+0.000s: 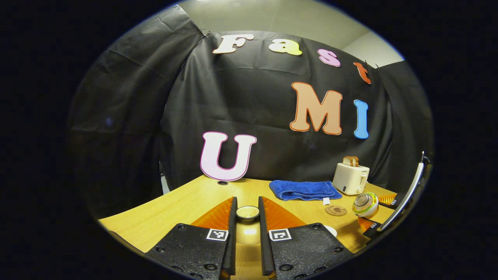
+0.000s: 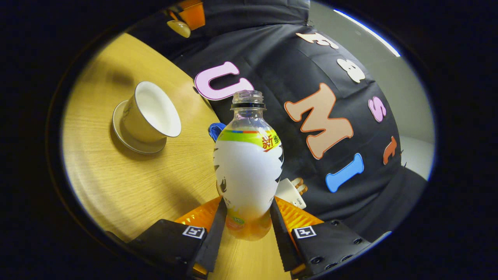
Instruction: Open the teacup lid with one hand, grasp the water bottle and pour water into the teacup with the other hand; after pouring, place the water bottle on the coaster and then close the teacup lid.
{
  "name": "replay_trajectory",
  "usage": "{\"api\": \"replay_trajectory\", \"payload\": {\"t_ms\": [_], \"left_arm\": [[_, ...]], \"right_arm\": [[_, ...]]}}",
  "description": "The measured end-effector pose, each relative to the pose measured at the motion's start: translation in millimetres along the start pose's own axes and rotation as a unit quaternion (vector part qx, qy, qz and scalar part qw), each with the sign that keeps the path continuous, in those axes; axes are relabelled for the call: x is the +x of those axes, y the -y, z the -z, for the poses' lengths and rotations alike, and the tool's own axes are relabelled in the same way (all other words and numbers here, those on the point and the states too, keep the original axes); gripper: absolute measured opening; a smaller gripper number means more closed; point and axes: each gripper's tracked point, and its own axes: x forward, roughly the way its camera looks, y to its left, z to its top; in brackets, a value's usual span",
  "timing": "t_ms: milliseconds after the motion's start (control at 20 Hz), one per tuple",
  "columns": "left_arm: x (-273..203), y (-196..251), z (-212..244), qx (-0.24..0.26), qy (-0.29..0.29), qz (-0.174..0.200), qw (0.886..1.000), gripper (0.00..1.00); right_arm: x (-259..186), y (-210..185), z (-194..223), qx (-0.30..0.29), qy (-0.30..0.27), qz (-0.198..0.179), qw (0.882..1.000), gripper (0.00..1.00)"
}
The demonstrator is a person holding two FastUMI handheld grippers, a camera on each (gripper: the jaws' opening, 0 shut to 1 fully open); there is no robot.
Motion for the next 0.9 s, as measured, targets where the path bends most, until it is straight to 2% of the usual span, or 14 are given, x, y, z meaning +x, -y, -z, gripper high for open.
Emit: {"api": "replay_trajectory", "payload": {"t_ms": [350,650,900], "left_arm": [[0,0,0,-0.004,-0.002,0.004,1.0,0.23],[0,0,0,-0.003,0.0,0.003,1.0,0.22],[0,0,-1,-0.013,0.0,0.007,1.0,0.23]], "right_arm": [[6,-1,-15,-0.095,0.021,0.01,0.995,0.68],[10,-1,-25,-0.17,0.037,0.019,0.985,0.67],[13,-5,-27,-0.206,0.039,0.016,0.978,0.67]]}}
